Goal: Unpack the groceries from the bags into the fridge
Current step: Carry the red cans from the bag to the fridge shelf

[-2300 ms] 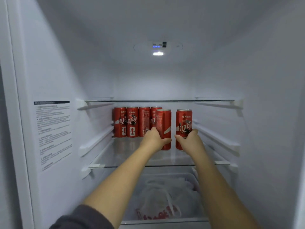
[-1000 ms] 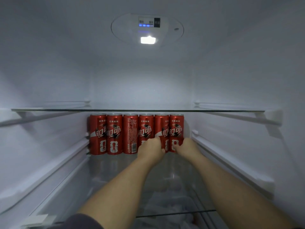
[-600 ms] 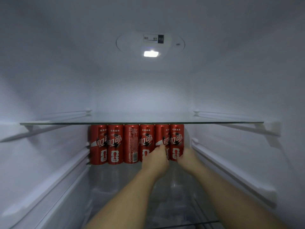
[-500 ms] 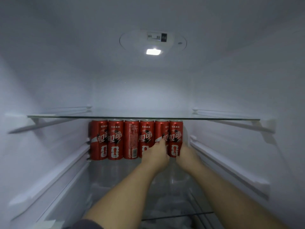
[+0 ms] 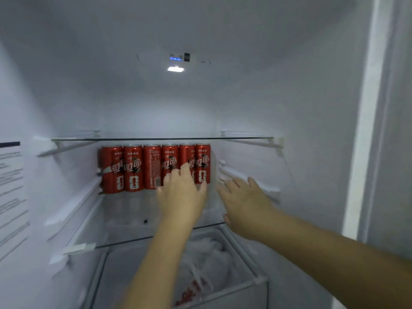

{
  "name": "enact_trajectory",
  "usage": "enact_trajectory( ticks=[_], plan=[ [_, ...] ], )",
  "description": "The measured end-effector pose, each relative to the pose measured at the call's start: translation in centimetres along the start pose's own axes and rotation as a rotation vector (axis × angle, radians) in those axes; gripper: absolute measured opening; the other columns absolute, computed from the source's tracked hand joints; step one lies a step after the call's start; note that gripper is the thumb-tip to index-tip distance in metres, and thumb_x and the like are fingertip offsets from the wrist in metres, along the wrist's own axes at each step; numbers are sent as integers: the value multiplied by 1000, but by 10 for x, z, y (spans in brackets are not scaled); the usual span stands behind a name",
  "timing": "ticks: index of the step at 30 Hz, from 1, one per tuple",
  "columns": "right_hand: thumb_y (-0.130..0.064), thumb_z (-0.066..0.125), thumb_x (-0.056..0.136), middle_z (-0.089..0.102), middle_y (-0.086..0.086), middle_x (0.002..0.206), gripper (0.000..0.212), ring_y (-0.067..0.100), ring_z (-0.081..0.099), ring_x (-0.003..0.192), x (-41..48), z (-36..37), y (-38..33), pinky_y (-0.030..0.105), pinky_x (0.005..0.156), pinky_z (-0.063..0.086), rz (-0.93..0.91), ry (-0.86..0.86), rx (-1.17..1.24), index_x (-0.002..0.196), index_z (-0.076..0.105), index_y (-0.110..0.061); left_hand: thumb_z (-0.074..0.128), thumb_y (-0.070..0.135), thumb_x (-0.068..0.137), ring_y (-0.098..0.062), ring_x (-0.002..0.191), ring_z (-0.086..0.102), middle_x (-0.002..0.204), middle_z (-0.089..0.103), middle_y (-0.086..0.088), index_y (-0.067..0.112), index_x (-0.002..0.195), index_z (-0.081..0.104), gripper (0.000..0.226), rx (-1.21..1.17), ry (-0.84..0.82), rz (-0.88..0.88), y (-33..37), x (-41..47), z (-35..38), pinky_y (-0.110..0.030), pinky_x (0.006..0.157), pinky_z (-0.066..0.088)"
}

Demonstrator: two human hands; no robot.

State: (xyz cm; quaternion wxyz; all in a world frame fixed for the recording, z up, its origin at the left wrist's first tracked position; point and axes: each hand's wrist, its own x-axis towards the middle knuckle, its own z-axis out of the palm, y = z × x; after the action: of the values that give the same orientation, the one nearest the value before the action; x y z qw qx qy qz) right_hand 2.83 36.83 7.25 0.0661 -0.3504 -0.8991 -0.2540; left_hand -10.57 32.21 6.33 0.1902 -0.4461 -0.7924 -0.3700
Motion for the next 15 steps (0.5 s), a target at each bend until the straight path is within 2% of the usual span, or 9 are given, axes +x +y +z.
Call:
enact_trajectory(
  ticks=[3,6,8,9,12,15],
  plan=[
    [-37,48,98,12,10,161,74,29,5,149,-32,-9,8,55,119,-1,16,25,-55,155,7,-14,49,53,93,-18,139,31,150,38,2,27,152,23,69,-77,32,10,10,-39,2,-47,115,26],
    [-39,40,101,0,11,163,72,31,-7,150,-60,-14,15,57,117,-8,14,110,-74,156,0,-14,43,54,91,-17,145,21,155,30,4,28,153,21,71,-148,67,50,21,-74,2,-54,119,13],
    [-40,36,102,-4,12,164,71,32,-11,150,-81,-17,20,57,116,-11,18,161,-87,156,-2,-14,42,54,89,-17,147,17,156,28,4,28,153,23,71,-214,80,86,30,-94,0,-53,120,8],
    [-39,36,103,-4,12,164,70,32,-11,150,-92,-18,23,57,116,-11,24,190,-91,156,-2,-14,44,52,89,-17,146,17,156,29,3,27,152,25,71,-267,78,102,35,-104,-1,-51,120,9],
    [-38,38,102,0,13,164,67,33,-8,150,-129,-24,32,57,116,-9,61,265,-98,156,5,-15,50,46,91,-21,143,25,154,34,-2,21,150,33,67,-474,57,132,53,-136,-6,-47,118,24],
    [-41,41,100,9,13,163,67,34,1,151,-175,-32,43,56,118,-2,132,272,-125,156,15,-14,49,44,93,-18,143,27,154,33,-2,19,149,35,64,-622,29,151,78,-172,-10,-42,116,28]
  ],
)
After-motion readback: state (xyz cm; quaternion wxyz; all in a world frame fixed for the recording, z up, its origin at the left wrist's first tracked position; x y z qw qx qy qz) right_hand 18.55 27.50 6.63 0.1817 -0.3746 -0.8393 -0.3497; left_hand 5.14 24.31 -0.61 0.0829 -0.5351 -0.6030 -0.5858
